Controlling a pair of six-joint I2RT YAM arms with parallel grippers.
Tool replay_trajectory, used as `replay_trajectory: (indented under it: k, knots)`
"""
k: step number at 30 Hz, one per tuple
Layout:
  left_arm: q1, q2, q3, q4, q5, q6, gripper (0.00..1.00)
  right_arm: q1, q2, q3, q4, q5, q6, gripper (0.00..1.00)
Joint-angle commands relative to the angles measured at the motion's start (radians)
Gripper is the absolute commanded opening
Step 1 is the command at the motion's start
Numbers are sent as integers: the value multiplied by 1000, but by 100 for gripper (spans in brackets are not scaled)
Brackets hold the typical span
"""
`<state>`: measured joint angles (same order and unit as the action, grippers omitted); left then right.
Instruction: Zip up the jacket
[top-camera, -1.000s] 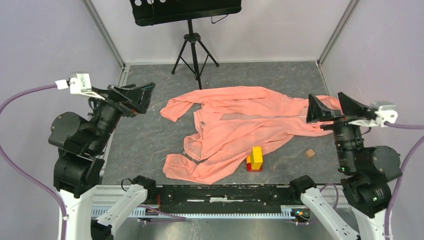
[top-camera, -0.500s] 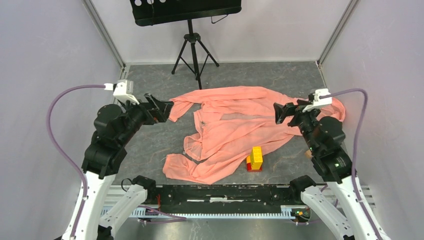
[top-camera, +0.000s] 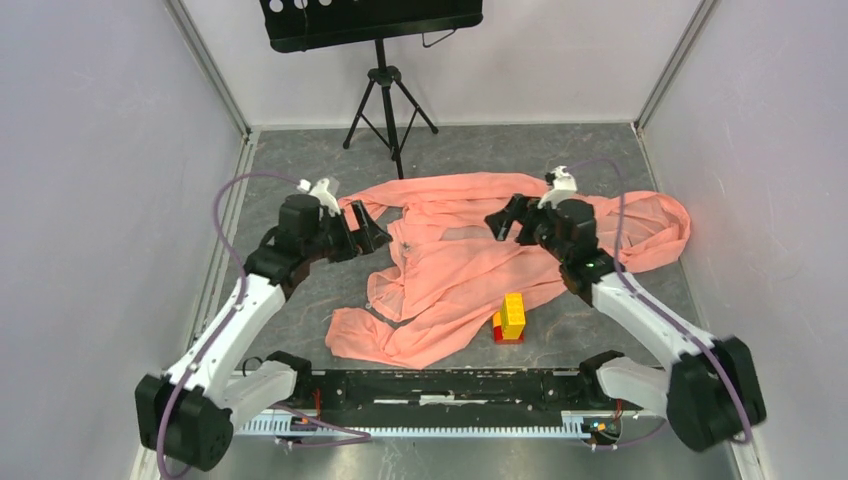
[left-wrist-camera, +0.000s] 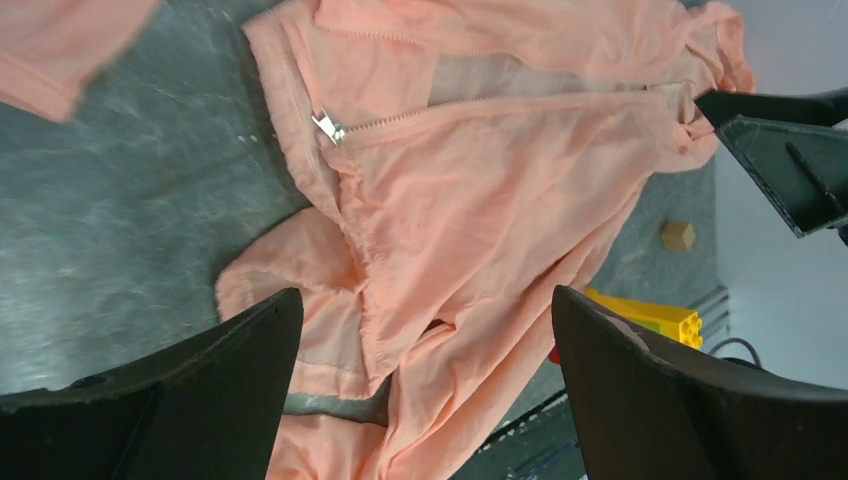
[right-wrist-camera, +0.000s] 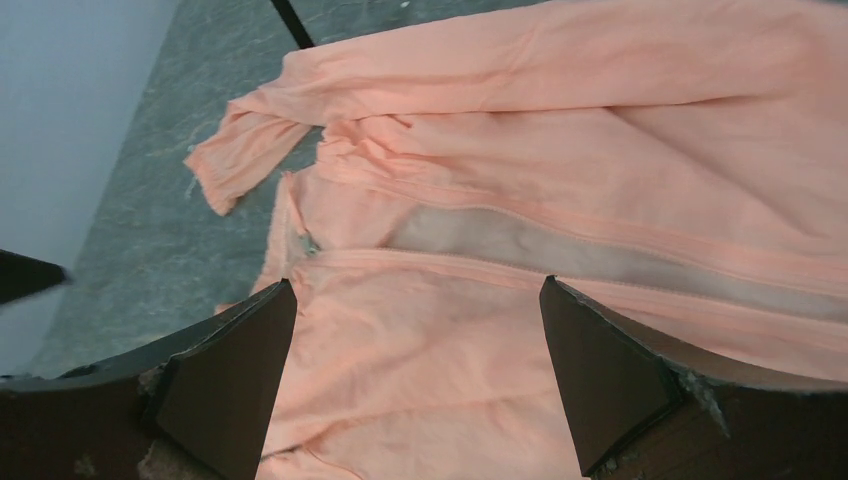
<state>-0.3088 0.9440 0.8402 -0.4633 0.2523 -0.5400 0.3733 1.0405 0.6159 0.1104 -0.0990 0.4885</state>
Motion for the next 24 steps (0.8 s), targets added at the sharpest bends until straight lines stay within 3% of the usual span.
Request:
replay_trajectory:
  k: [1,6,10,18,24]
  knots:
    - [4,119,-85,322,154,-176,97,29,199,37,363,-114,189,95]
    - [-4,351,-26,406,55,-114,85,51,496,165,521,-179,147,85]
    - [-10,527,52,507,-12,-68,78,51,662,317,455,-231,-1,75]
    - [-26,803,193,664,-123,-8,73,45,746,241,570,-253,-74,69]
    - [-52,911,270,665,-99,78,56,42,791,248,612,-299,-52,59]
